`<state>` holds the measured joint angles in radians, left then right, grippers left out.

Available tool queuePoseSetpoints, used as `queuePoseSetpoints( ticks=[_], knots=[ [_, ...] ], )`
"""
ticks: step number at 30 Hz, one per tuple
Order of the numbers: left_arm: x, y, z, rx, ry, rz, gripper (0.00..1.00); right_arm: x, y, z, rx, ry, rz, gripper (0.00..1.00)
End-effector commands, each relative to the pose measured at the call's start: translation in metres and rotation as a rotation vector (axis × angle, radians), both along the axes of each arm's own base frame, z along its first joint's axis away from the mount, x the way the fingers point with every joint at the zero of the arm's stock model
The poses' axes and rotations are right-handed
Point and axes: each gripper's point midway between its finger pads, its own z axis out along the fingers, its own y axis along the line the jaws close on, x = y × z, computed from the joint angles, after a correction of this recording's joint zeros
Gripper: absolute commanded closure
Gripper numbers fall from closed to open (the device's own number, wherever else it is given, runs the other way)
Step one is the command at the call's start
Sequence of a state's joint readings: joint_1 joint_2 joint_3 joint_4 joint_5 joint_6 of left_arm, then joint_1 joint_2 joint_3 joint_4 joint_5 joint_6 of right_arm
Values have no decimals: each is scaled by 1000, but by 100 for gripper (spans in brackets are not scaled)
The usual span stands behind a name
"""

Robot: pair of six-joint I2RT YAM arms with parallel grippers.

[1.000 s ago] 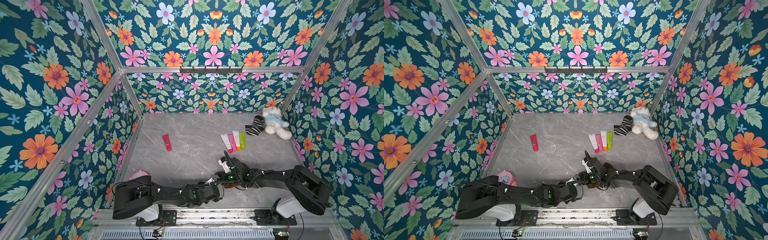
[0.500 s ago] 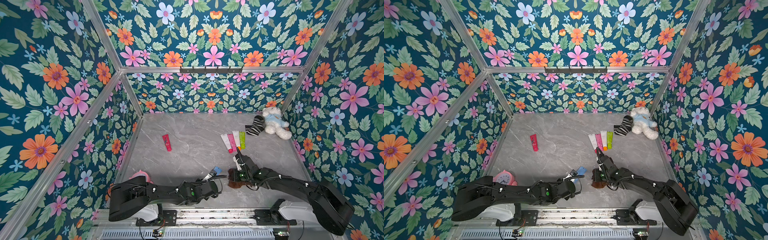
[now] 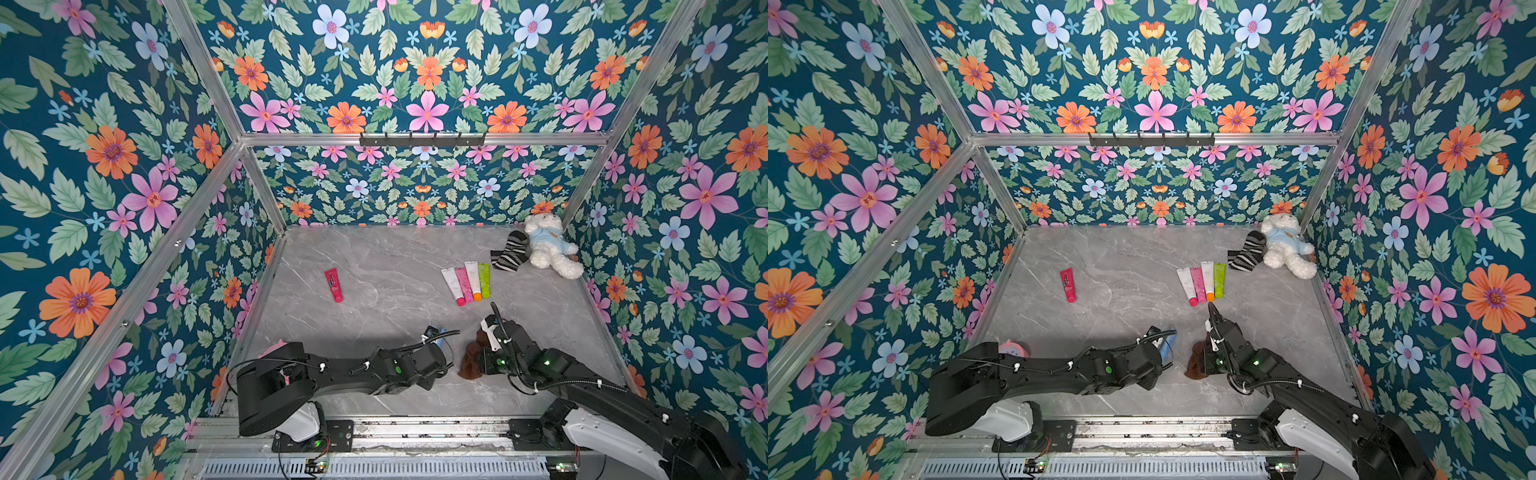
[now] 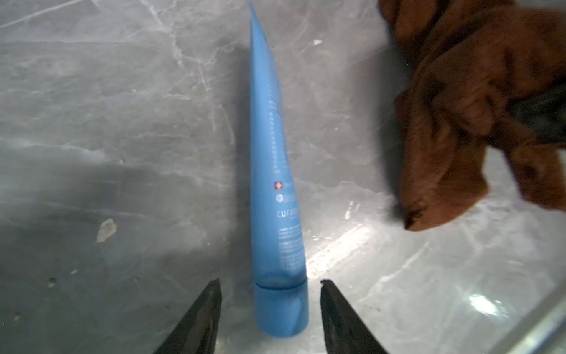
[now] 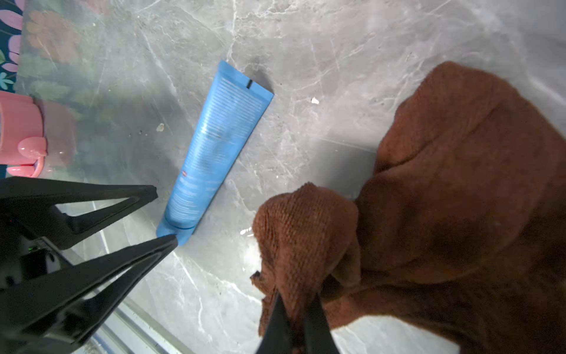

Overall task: Wipe the surface of the toothpaste tube
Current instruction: Adjust the toothpaste at the center of the board.

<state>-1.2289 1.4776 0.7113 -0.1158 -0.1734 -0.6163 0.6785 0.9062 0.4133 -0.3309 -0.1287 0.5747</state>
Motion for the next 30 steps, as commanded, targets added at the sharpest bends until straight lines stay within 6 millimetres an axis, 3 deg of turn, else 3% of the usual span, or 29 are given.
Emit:
queuePoseSetpoints(
  ticks=[1,5,10,14,18,25,30],
  knots=[
    [7,-6,21,-98,31,-15,45,-3,-2,-1,-1,7,5,100],
    [38,12,41,-211,65,37,45,-4,2,-2,7,20,22,100],
    [48,1,47,-243,126,-47,44,-7,5,-1,25,20,40,100],
    [44,-14,23,-208,210,-120,45,-8,6,1,37,15,46,100],
    [53,-5,-1,-168,215,-61,48,-9,7,2,46,14,55,100],
    [59,5,3,-209,226,-43,49,-9,9,1,51,20,64,100],
    [49,5,-11,-193,287,-85,54,-10,10,1,54,19,66,100]
  ],
)
